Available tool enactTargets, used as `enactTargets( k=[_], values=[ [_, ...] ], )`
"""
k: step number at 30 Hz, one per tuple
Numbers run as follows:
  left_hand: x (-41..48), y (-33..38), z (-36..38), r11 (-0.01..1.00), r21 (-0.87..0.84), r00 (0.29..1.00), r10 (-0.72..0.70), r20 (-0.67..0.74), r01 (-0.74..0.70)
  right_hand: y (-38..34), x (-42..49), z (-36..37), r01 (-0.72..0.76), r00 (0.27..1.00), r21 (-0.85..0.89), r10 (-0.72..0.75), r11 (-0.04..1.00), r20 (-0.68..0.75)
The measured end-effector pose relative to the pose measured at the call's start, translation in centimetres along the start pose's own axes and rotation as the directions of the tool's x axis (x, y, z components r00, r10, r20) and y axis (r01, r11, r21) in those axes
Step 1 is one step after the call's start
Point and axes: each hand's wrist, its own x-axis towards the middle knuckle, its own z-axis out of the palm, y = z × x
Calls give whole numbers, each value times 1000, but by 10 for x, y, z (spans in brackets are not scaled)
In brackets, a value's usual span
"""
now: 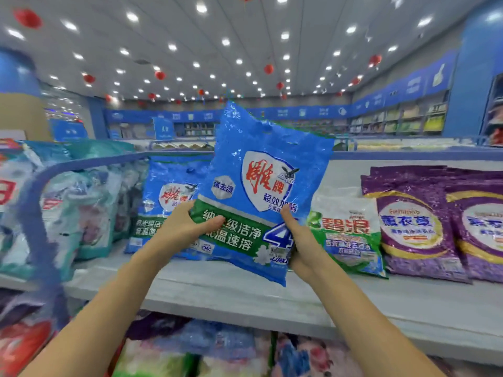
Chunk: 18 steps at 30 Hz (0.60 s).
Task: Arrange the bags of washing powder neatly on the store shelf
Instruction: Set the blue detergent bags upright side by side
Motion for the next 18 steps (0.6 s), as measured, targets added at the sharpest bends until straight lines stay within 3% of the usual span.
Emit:
enactTargets(
  k=[5, 10, 18],
  values=[
    [21, -50, -45, 991, -75, 994, -108, 17, 109, 8, 19, 40, 4, 992, -46, 2, 999, 123],
    [30, -87, -81, 949, -220, 974, -217, 66, 226, 31, 45, 67, -55, 982, -233, 95, 971, 164],
    [32, -132, -134, 943, -243, 959, -260, -115, 227, 87, 93, 114, -48, 991, -356, 90, 933, 102]
  ],
)
